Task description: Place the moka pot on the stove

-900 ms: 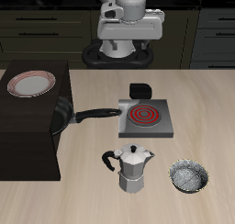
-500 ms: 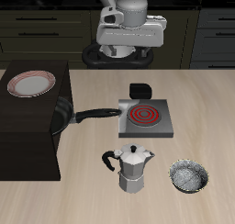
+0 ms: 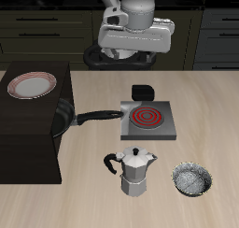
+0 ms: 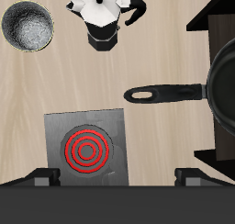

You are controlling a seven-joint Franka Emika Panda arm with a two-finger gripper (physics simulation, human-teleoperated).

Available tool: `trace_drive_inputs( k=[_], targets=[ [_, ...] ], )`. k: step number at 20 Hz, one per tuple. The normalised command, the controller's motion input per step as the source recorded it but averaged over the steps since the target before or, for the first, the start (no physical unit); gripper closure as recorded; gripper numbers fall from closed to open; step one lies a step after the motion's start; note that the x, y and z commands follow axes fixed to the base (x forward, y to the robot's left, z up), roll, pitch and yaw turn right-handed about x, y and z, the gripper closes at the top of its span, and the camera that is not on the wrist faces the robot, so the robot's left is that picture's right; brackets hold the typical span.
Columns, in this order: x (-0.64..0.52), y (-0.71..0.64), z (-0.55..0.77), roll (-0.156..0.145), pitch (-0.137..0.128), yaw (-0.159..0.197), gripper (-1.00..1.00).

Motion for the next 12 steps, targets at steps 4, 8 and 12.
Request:
trace_drive_inputs(
  k=[4,8,12],
  targets=[
    [0.29,0.07,0.09,-0.027,-0.015,-0.019,-1.00],
    [0.27,0.20,0.05,0.031,-0.034,0.046,-1.00],
    [0.32,0.08,-0.02,0.003,0.017,0.017,-1.00]
  ],
)
